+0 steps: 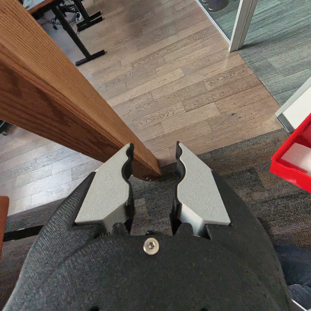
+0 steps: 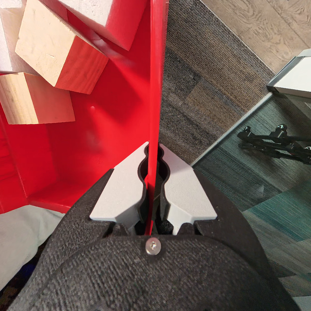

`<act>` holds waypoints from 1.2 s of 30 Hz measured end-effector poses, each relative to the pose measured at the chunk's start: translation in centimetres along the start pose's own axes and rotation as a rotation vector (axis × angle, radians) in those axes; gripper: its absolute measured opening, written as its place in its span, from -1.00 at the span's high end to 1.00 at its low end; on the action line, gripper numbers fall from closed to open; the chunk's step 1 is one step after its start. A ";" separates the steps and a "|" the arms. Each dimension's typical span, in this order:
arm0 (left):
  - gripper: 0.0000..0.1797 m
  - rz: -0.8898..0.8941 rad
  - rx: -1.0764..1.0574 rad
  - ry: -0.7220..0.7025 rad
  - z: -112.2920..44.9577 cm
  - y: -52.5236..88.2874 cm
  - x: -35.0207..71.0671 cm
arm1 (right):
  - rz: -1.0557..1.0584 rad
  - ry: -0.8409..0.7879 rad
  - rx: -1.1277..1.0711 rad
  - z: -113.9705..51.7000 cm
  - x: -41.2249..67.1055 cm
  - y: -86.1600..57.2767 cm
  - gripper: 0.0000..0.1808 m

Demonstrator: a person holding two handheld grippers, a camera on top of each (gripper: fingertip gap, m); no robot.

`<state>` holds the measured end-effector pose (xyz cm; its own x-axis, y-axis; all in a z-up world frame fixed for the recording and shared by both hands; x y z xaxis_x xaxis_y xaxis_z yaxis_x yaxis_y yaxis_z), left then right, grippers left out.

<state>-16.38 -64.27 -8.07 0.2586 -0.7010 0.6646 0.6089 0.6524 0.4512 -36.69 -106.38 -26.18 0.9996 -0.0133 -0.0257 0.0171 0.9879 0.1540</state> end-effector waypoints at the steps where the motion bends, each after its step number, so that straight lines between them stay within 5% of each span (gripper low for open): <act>1: 0.45 -0.023 -0.033 -0.004 -2.4 -1.5 2.3 | -0.024 0.017 0.008 -0.6 0.5 -1.9 0.96; 5: 0.48 -0.110 -0.194 -0.031 -11.3 -6.0 9.7 | -0.068 0.057 0.030 -2.6 5.0 -7.6 0.96; 9: 0.77 -0.206 -0.577 -0.175 -19.5 -11.2 15.6 | -0.068 0.051 0.040 -3.3 13.5 -10.9 0.96; 13: 0.76 -0.407 -0.947 -0.287 -29.7 -16.7 21.8 | -0.066 0.012 0.061 -2.7 24.1 -12.9 0.96; 18: 0.50 -0.714 -1.314 -0.144 -41.0 -21.2 28.8 | -0.091 -0.070 0.135 -1.5 37.5 -14.1 0.96; 20: 0.25 -0.942 -1.272 0.013 -46.8 -19.9 28.6 | -0.083 -0.096 0.157 -0.9 43.4 -14.4 0.96; 22: 0.25 -1.067 -1.201 0.108 -52.1 -16.8 28.7 | -0.062 -0.119 0.157 -0.1 49.9 -14.8 0.96; 28: 0.29 -0.780 -1.136 0.213 -65.7 -4.1 32.8 | 0.069 -0.101 0.186 -0.2 72.4 -13.4 0.96; 36: 0.30 -0.539 -0.719 0.399 -82.3 22.6 30.4 | 0.432 -0.008 0.224 1.3 104.1 0.5 0.96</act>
<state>66.97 -94.55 -26.68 -0.0343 -0.9855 0.1662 0.9968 -0.0218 0.0767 67.40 -107.45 -27.46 0.9164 0.3889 0.0945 -0.3958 0.8457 0.3578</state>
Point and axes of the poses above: each gripper's, where its closed fingertips meet, z back along the fingers, x out of its top, y = z × x across the jaws, the point moved 3 cm from there along z, back along the fingers, and after that the axes turned 15 degrees about -z, right-handed, at the moved point
